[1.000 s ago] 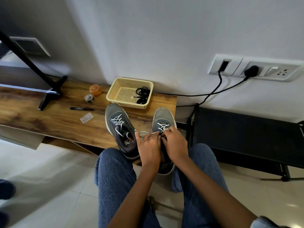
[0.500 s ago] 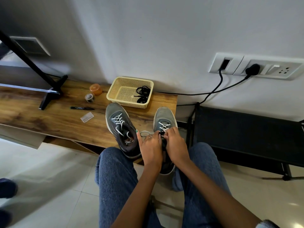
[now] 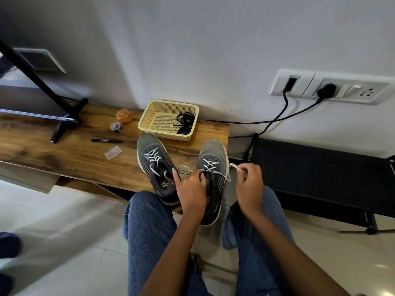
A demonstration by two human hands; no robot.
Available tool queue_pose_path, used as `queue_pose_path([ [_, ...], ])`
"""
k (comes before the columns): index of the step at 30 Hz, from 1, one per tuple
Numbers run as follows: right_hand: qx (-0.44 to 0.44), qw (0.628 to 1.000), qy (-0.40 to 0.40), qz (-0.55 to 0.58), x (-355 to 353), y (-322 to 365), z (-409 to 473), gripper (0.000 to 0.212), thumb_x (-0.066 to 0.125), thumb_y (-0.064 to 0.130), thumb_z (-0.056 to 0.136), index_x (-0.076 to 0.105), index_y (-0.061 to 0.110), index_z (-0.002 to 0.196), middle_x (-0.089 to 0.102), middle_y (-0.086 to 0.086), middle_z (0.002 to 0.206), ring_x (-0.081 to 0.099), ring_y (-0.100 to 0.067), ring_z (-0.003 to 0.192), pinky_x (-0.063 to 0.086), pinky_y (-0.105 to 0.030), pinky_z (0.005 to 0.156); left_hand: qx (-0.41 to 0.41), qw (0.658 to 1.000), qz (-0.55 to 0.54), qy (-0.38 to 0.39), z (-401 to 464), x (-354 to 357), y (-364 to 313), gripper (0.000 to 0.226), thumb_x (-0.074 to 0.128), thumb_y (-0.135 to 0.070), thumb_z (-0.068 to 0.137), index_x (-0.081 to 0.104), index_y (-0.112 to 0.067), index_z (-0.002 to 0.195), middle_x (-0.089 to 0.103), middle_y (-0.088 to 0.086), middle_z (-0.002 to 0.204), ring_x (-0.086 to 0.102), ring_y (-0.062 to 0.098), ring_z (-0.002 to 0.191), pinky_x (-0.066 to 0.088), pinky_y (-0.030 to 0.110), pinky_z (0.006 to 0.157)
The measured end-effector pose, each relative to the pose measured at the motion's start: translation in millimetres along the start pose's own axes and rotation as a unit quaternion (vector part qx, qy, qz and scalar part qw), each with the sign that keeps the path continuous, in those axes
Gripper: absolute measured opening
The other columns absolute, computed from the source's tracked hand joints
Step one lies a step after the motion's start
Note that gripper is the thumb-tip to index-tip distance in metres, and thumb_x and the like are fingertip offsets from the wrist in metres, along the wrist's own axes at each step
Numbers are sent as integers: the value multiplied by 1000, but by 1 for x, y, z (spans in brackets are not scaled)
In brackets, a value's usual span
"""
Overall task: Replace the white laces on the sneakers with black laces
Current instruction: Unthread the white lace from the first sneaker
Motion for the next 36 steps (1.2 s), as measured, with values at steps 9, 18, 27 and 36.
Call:
queue_pose_path([
  [9,-17,988,26,-152,12,18,-4,32,59,13,86,59,16,118,49,-4,124,42,-25,115,32,-45,96,46,998,-30,-17,-2,-7,-3,20,60,-20,92,66,-18,111,72,4,88,66,21,87,9,42,118],
  [18,-44,964,220,-145,74,24,-19,32,54,29,91,55,12,119,53,-6,120,47,-23,116,42,-35,91,205,978,-27,-23,13,-2,-32,24,65,-5,77,71,-13,99,72,4,98,66,25,96,26,49,111],
  [27,-65,963,225,-137,76,15,-30,41,56,22,88,51,15,128,54,-4,121,50,-22,113,41,-31,89,276,954,115,-36,16,3,-52,20,82,-7,64,65,-16,70,62,1,67,63,20,64,40,48,106],
  [36,-46,986,140,-81,57,1,-42,15,59,21,91,56,10,100,52,-2,101,52,-17,90,35,-23,69,213,977,21,-23,17,7,-38,18,75,-5,77,59,-14,76,61,2,71,61,22,65,42,51,103],
])
Point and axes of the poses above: each hand's wrist, its own z-axis towards the middle knuckle, its own x-axis out of the palm, y = z × x, the point moved 10 cm from there along z, towards the middle knuckle
